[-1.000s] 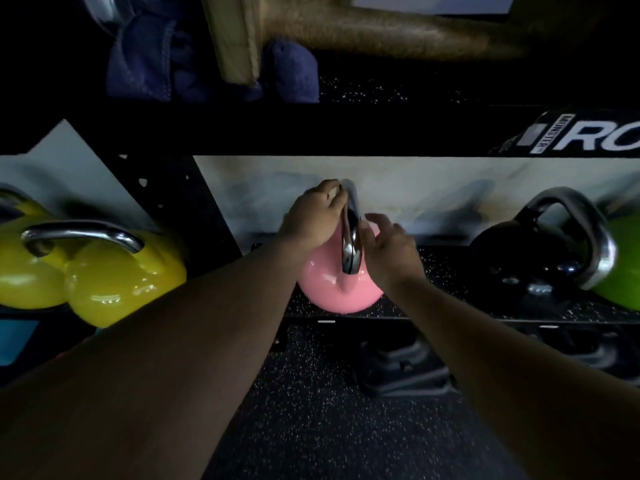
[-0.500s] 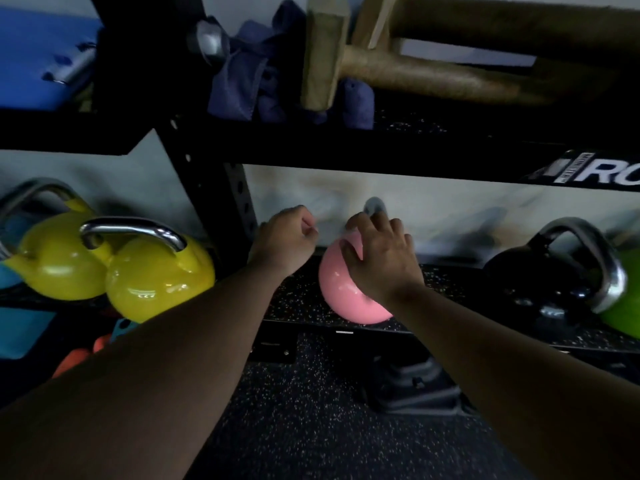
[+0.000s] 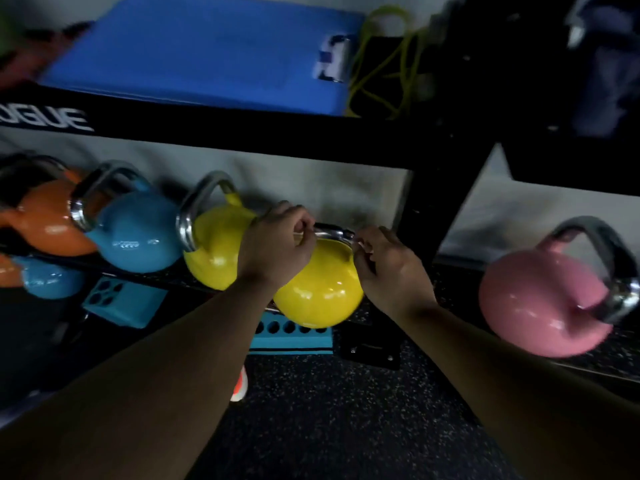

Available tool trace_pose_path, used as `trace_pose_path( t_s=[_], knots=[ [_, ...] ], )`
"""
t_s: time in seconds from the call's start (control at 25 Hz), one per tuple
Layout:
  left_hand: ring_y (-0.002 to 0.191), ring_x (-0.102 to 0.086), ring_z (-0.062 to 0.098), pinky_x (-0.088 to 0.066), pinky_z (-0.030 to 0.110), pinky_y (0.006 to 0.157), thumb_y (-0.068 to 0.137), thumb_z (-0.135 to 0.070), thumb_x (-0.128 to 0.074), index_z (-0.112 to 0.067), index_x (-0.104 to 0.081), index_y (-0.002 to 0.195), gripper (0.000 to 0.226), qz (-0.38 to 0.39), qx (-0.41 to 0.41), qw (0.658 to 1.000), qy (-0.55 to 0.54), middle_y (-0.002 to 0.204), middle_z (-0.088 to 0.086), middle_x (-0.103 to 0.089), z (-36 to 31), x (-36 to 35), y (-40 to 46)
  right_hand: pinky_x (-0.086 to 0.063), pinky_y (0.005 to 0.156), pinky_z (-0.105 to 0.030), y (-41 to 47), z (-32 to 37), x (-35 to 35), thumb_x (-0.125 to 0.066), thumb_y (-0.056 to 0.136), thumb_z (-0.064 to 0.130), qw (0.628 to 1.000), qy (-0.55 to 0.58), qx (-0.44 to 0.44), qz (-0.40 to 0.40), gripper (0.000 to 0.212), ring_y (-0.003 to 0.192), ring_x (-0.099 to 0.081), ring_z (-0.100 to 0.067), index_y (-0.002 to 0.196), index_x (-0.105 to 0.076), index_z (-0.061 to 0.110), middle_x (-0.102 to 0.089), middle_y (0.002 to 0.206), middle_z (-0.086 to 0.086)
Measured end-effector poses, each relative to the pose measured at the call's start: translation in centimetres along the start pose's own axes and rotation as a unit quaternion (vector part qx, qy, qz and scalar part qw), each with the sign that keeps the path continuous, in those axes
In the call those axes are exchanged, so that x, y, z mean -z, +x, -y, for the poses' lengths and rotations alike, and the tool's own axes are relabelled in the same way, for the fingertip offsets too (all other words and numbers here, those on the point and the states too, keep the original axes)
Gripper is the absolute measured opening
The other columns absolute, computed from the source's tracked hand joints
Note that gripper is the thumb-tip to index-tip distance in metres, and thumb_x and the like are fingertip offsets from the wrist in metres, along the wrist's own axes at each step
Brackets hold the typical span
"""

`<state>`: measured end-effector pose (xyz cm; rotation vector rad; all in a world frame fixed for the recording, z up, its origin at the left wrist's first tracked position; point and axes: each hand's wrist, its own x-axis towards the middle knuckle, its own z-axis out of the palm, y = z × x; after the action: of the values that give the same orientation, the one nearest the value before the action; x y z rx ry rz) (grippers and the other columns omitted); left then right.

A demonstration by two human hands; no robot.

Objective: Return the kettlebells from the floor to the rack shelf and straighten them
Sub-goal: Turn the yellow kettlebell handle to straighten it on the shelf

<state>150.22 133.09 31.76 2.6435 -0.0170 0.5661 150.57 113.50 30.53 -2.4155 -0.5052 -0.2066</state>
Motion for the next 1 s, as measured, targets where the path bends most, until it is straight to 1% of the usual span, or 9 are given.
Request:
trace_pose_path(
  t_s=[0.12,0.24,0.32,0.4,0.56,0.64,0.72,0.84,1.0],
  knots=[
    [0.092,-0.062,0.019,-0.049,0.032,0.067,0.09,-0.044,-0.053,-0.029,-0.065,0.096,0.021,0.034,0.062,0.997,-0.019,0.109,-0.003,-0.058,4.9,0.7,0.8,-0.052,0.08,-0.041,2.9,2.1,-3.9,-0.049,0.094,0.041,0.999,-0.026,-0.033,-0.008,0.036,0.098,-0.058,-0.034,0.115,-0.057,0.013,-0.052,0.112,-0.011],
    [0.107,-0.061,0.03,-0.045,0.035,0.077,0.093,-0.066,-0.035,-0.029,-0.059,0.12,0.052,0.106,0.213,0.969,-0.072,0.129,0.008,-0.051,5.9,-0.8,0.0,-0.047,0.083,-0.042,4.6,1.5,-5.5,-0.045,0.091,0.06,0.988,-0.129,-0.086,-0.02,0.054,0.103,-0.051,-0.036,0.106,-0.062,0.011,-0.053,0.111,-0.015],
    [0.127,-0.049,0.037,-0.041,0.043,0.095,0.093,-0.07,-0.026,-0.023,-0.047,0.14,0.07,0.126,0.328,0.921,-0.168,0.142,0.017,-0.046,4.5,-2.8,-0.9,-0.044,0.077,-0.037,5.2,0.9,-5.7,-0.046,0.087,0.068,0.989,-0.072,-0.129,0.01,0.056,0.096,-0.054,-0.029,0.099,-0.062,0.015,-0.06,0.101,-0.01],
    [0.135,-0.041,0.037,-0.037,0.044,0.101,0.094,-0.069,-0.019,-0.01,-0.031,0.151,0.083,0.106,0.369,0.897,-0.218,0.152,0.021,-0.037,2.9,-4.3,-0.8,-0.04,0.067,-0.029,5.7,0.7,-5.3,-0.056,0.083,0.067,0.975,0.085,-0.204,0.029,0.048,0.082,-0.057,-0.018,0.09,-0.06,0.02,-0.062,0.085,0.0],
    [0.125,-0.05,0.039,-0.043,0.043,0.09,0.099,-0.063,-0.016,-0.008,-0.038,0.145,0.075,0.089,0.318,0.904,-0.27,0.138,0.026,-0.05,4.4,-6.2,4.1,-0.045,0.054,-0.031,5.2,1.7,-5.8,-0.056,0.08,0.07,0.942,0.208,-0.263,-0.025,0.046,0.066,-0.06,-0.015,0.082,-0.06,0.023,-0.062,0.07,0.003],
    [0.131,-0.048,0.037,-0.042,0.04,0.096,0.102,-0.056,-0.017,-0.011,-0.037,0.147,0.067,0.121,0.3,0.898,-0.299,0.142,0.022,-0.05,5.2,-6.8,5.4,-0.054,0.058,-0.038,3.9,3.0,-7.0,-0.055,0.087,0.061,0.934,0.243,-0.261,-0.021,0.044,0.062,-0.06,-0.018,0.091,-0.061,0.018,-0.065,0.073,-0.01],
    [0.136,-0.044,0.031,-0.037,0.035,0.102,0.104,-0.051,-0.019,-0.016,-0.036,0.149,0.06,0.155,0.275,0.888,-0.333,0.15,0.015,-0.044,4.9,-7.6,5.6,-0.056,0.057,-0.029,3.5,3.9,-7.3,-0.059,0.092,0.046,0.892,0.35,-0.285,-0.005,0.041,0.062,-0.06,-0.021,0.099,-0.057,0.006,-0.065,0.085,-0.028],
    [0.13,-0.051,0.031,-0.039,0.04,0.107,0.096,-0.066,-0.017,-0.023,-0.045,0.141,0.068,0.2,0.248,0.87,-0.375,0.142,0.016,-0.053,3.7,-8.6,6.2,-0.059,0.064,-0.039,4.1,4.4,-7.4,-0.047,0.099,0.041,0.824,0.484,-0.295,0.007,0.037,0.073,-0.067,-0.024,0.131,-0.051,0.022,-0.068,0.104,-0.02],
    [0.132,-0.05,0.026,-0.036,0.045,0.112,0.072,-0.084,-0.017,-0.031,-0.046,0.141,0.092,0.203,0.249,0.863,-0.39,0.144,0.011,-0.053,4.7,-9.3,6.8,-0.052,0.06,-0.036,4.3,4.5,-8.9,-0.027,0.104,0.042,0.852,0.459,-0.25,-0.004,0.046,0.067,-0.061,-0.013,0.15,-0.03,0.039,-0.064,0.086,-0.004]
  ],
)
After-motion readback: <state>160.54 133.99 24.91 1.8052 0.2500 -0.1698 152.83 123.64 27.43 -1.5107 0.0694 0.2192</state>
